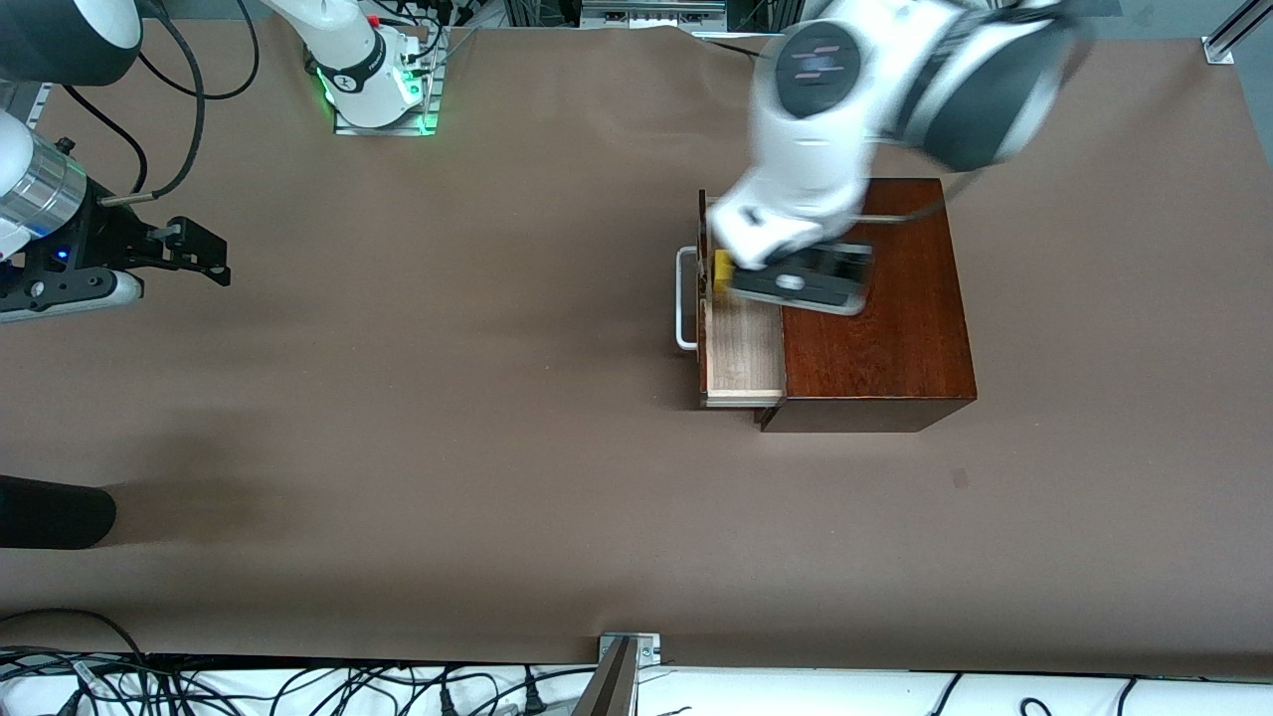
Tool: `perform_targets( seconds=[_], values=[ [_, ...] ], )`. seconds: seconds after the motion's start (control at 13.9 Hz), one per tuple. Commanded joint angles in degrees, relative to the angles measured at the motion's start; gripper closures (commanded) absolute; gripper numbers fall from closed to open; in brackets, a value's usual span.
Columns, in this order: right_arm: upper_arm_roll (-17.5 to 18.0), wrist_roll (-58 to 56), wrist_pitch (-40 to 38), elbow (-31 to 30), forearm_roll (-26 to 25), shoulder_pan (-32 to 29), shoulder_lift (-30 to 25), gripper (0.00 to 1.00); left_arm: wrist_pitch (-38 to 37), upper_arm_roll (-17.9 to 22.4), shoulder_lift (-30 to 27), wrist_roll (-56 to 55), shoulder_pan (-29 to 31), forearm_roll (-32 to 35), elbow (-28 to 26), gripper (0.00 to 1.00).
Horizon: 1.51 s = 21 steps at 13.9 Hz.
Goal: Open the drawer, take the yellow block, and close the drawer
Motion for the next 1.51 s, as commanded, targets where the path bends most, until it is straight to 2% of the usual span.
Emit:
perform_targets(
  seconds=[0.0, 0.14, 0.22, 0.36, 0.5, 0.58, 0.72, 0.86, 1.08, 1.3, 1.44],
  values=[
    [0.31, 0.22, 0.94, 0.23, 0.86, 0.30, 0.02, 0.00, -1.89, -0.71, -4.35, 8.02, 7.94, -3.66, -0.55, 0.00],
    [1.36, -0.30, 0.95, 0.41, 1.91, 0.82, 0.02, 0.00, -2.33, 0.25, -6.72, 17.82, 14.18, -10.49, -1.69, 0.00],
    [2.85, -0.74, 0.51, 0.41, 3.66, 1.17, -0.32, 0.00, -2.15, 2.17, -8.22, 22.50, 15.34, -13.06, -4.05, 0.00],
    [7.59, -0.48, -0.11, 0.41, 3.24, 3.01, 0.02, 0.00, 0.12, 10.51, -14.35, 22.64, 12.56, -14.14, -11.06, 0.00],
    [11.11, -0.22, 0.42, 0.49, 0.53, 5.99, -0.41, 0.00, 5.47, 14.91, -18.76, 22.89, 11.67, -14.49, -17.14, 0.00],
    [12.35, -0.56, 0.51, 0.50, -0.10, 7.23, -0.33, 0.00, 7.84, 15.89, -20.00, 22.29, 10.70, -14.40, -19.34, 0.00],
    [13.41, -0.92, 0.77, 0.49, 0.60, 10.56, 3.60, 0.00, 10.07, 18.70, -22.37, 19.49, 9.56, -14.14, -22.25, 0.00],
    [15.07, -7.64, 1.73, 0.49, 1.65, 13.99, 4.85, 0.00, 8.76, 18.89, -22.65, 16.49, 9.90, -13.44, -23.06, 0.00],
    [17.19, -10.85, 9.88, 1.20, 2.89, 19.96, 10.11, 0.00, 7.08, 18.80, -20.98, 17.01, 10.87, -12.47, -21.12, 0.00],
    [17.37, -10.50, 13.95, 9.26, 2.01, 28.74, 19.24, 0.00, 5.24, 18.19, -21.24, 17.09, 10.87, -12.47, -20.95, 0.00],
    [17.54, -10.94, 16.14, 14.45, 0.18, 31.65, 25.31, 0.00, 4.53, 18.19, -21.24, 17.10, 10.87, -12.56, -20.60, 0.00]
  ],
)
